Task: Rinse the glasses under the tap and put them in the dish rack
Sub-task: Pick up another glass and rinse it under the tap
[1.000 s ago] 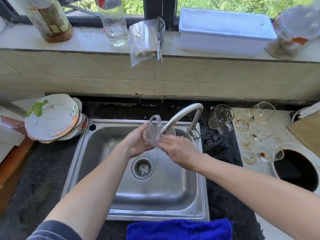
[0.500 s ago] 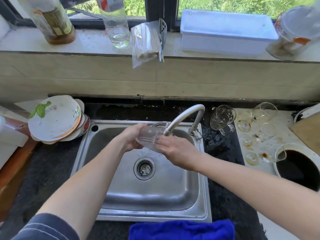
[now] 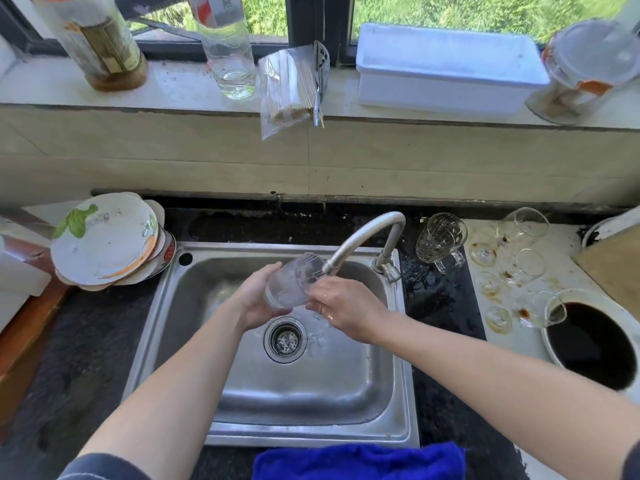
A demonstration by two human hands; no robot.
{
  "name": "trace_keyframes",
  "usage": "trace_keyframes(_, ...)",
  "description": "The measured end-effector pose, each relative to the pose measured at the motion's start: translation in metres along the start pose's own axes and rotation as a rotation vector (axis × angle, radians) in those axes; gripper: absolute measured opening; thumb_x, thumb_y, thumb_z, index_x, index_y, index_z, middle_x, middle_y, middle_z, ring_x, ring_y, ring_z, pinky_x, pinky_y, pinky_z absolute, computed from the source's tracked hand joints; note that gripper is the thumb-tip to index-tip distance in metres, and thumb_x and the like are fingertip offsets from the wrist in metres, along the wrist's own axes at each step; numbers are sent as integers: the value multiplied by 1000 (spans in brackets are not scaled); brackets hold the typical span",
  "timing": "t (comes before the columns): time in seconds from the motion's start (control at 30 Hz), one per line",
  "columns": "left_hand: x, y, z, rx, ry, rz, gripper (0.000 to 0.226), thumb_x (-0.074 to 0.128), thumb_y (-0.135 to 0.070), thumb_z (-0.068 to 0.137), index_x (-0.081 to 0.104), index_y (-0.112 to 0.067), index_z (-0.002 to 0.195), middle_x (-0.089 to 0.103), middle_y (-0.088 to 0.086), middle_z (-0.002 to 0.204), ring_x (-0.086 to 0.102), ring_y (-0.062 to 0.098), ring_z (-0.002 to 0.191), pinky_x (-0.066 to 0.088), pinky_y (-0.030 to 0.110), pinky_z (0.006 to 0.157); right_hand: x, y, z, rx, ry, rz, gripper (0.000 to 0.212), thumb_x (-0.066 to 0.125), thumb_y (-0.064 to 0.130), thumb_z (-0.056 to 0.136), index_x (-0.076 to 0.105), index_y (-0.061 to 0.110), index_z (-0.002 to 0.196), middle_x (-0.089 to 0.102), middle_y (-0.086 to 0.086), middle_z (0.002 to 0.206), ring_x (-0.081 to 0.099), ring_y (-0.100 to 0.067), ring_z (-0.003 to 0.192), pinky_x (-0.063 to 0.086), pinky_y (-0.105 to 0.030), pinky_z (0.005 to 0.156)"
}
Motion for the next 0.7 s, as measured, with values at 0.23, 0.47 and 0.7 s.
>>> trace_keyframes(0.23, -9, 11, -3, 55, -179, 28, 13, 49, -28, 90, 54, -18, 84, 53, 4, 72, 53, 15, 45, 41, 22, 44, 0, 3, -19, -91, -14, 19, 15, 66, 16, 88, 69, 15, 103, 70, -1, 104, 64, -22, 102, 58, -41, 69)
trace_keyframes(0.47, 0, 1, -6, 6, -195, 94, 22, 46, -17, 86, 54, -17, 66, 51, 2, 53, 46, 16, 37, 37, 17, 39, 0, -1, -12, -84, 31, -29, 19, 66, 7, 81, 66, 18, 97, 69, -2, 108, 63, -25, 106, 57, -40, 76)
trace_keyframes(0.7, 10, 13, -7, -81, -209, 4, 23, 42, -21, 86, 48, -19, 65, 50, 0, 55, 47, 15, 41, 39, 18, 45, 0, 5, -6, 170, 146, 34, 37, 60, 27, 93, 59, 19, 129, 55, 4, 137, 46, -17, 130, 47, -42, 98)
Point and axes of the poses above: each hand's wrist, its own z-axis towards the middle knuckle, its own x-axis out of the palm, y = z × x, the point moved 2 cm from there along z, towards the middle knuckle
